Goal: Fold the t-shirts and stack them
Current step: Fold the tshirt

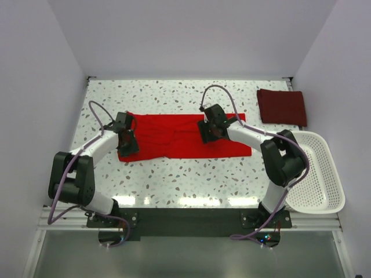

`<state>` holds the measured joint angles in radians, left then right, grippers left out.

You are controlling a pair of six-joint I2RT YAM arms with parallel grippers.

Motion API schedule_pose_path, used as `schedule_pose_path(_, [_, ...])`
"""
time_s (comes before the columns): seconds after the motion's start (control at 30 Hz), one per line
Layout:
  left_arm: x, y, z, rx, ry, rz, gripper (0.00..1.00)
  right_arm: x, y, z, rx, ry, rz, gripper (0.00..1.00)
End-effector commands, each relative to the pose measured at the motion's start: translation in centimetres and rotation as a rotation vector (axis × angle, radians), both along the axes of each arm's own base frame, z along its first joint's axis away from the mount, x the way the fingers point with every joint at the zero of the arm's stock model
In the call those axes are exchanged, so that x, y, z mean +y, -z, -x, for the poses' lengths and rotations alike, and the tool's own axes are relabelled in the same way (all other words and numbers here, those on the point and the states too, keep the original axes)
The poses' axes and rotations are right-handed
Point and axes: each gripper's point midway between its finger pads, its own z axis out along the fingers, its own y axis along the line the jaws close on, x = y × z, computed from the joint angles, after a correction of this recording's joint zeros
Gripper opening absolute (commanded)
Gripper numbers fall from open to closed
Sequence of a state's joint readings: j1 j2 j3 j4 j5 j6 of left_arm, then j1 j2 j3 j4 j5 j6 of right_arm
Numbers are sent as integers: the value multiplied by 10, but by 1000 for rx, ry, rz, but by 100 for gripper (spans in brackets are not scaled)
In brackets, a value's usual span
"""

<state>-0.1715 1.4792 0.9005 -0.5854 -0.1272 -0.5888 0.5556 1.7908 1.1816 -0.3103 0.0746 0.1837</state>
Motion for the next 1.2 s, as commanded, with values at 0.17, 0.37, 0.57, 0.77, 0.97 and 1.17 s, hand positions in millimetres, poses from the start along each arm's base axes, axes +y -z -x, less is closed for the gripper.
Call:
schedule_pose_path(0.17, [30, 44, -5, 100, -120, -97, 45, -22, 39, 28, 135, 56, 64, 58])
schedule_pose_path(0.37, [53, 46, -49, 154, -88, -213, 48, -26, 64, 105, 379, 31, 7, 58])
schedule_pose_path(0.57, [57, 35, -130, 90, 2, -278, 53, 14, 66, 218, 568, -142, -52, 59])
schedule_pose_path(0.77, [31, 36, -195, -12, 70, -185, 57, 91, 29, 246, 548, -322, -162, 60])
schedule_pose_path(0.97, [8, -24, -226, -173, 89, -66, 64, 122, -33, 183, 278, -418, -120, 60])
schedule_pose_path(1.17, [29, -145, -193, -421, -11, -106, 91, 151, -65, 93, 156, -392, -287, 58])
